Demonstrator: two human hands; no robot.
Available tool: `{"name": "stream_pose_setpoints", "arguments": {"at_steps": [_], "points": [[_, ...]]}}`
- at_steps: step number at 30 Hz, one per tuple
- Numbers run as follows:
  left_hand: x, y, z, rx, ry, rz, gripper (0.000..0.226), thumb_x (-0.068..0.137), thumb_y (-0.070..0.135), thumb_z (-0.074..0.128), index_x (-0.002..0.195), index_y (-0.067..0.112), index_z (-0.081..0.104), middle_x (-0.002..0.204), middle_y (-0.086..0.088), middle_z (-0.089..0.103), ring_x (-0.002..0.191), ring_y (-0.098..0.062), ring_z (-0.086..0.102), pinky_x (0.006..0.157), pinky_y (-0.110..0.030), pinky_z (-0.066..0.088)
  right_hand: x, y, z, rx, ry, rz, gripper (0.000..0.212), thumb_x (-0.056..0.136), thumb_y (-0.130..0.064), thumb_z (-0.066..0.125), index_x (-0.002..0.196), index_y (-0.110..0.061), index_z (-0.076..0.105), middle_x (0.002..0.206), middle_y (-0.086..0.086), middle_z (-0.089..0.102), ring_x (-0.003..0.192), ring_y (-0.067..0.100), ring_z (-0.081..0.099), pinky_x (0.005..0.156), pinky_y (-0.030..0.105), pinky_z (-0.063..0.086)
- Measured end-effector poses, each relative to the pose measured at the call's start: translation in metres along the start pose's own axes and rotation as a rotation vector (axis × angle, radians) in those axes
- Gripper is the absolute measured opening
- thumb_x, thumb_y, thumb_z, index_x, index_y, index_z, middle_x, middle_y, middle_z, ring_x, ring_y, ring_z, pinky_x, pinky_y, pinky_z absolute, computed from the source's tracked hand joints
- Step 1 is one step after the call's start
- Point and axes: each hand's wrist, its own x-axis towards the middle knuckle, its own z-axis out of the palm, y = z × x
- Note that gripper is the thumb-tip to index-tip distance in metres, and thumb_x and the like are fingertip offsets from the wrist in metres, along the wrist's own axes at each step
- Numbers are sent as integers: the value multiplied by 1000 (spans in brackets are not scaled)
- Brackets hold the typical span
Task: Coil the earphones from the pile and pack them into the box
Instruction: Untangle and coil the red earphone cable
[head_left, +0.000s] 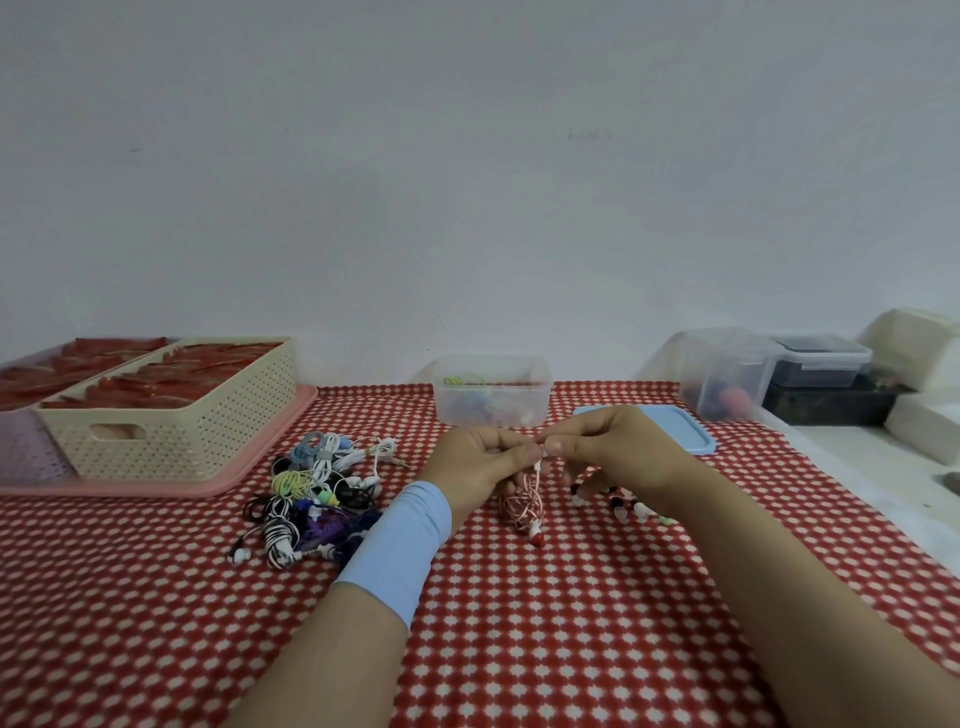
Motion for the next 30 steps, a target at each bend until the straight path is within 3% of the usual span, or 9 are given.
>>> {"name": "stream_pose_setpoints", "arguments": {"at_steps": [5, 8, 12, 15, 18, 21, 24, 28, 30], "points": [[0, 1, -1, -21, 18, 8, 12, 86, 19, 75, 97, 14, 76, 81, -12, 73, 64, -15, 59, 61, -24, 51, 2, 2, -2, -53, 33, -11, 8, 90, -24, 74, 91, -20, 81, 89, 5, 77, 63, 15, 64, 54, 28, 49], [0, 5, -2, 6, 26, 64, 22, 89, 16, 71, 110, 21, 71, 84, -2, 75, 65, -10, 62, 58, -22, 50, 6, 6, -12, -277, 111, -22, 11, 89, -31, 75, 83, -22, 79, 83, 0, 76, 59, 13, 63, 54, 25, 50], [-1, 7, -11, 142, 67, 84, 19, 93, 15, 67, 110, 21, 74, 85, 1, 76, 64, -6, 62, 56, -19, 51, 5, 10, -18, -664, -49, 46, 7, 78, -29, 85, 78, -35, 80, 82, -18, 75, 78, 1, 69, 72, 19, 56], [-1, 7, -18, 276, 108, 64, 18, 89, 17, 71, 107, 18, 75, 79, 4, 73, 61, -3, 64, 54, -15, 48, 6, 12, -15, -755, -110, 84, 11, 77, -26, 86, 78, -36, 80, 76, -20, 74, 65, -6, 65, 64, 14, 52], [-4, 9, -22, 313, 92, 66, 19, 89, 16, 71, 107, 23, 72, 84, -3, 74, 61, -5, 65, 56, -19, 52, 8, 12, -15, -751, -84, 57, 8, 81, -26, 83, 81, -33, 81, 78, -17, 74, 66, -2, 65, 63, 14, 52], [-7, 13, -24, 356, 46, 105, 27, 92, 16, 67, 114, 31, 69, 76, -2, 70, 60, -5, 62, 59, -19, 53, 7, 13, -14, -714, -24, -7, 5, 88, -27, 76, 89, -31, 79, 85, -15, 74, 67, -2, 64, 56, 10, 48], [-11, 18, -27, 387, 75, 81, 18, 89, 17, 71, 103, 28, 74, 76, 1, 71, 59, -5, 63, 62, -20, 56, 9, 14, -8, -603, 19, -51, 11, 93, -23, 69, 95, -29, 77, 84, -7, 75, 58, -1, 63, 50, 14, 50], [-22, 19, -33, 431, 142, 55, 14, 79, 20, 82, 89, 26, 74, 80, 3, 73, 59, 2, 64, 61, -17, 54, 10, 13, -2, -473, -1, -38, 14, 94, -24, 70, 84, -31, 78, 82, -4, 77, 63, 13, 66, 60, 30, 58], [-28, 19, -37, 493, 171, 29, 15, 75, 24, 85, 87, 27, 76, 77, 7, 74, 61, 0, 64, 65, -19, 56, 9, 13, -1, -428, -30, -14, 10, 92, -25, 72, 85, -26, 79, 68, -8, 74, 52, 3, 58, 47, 22, 49]]}}
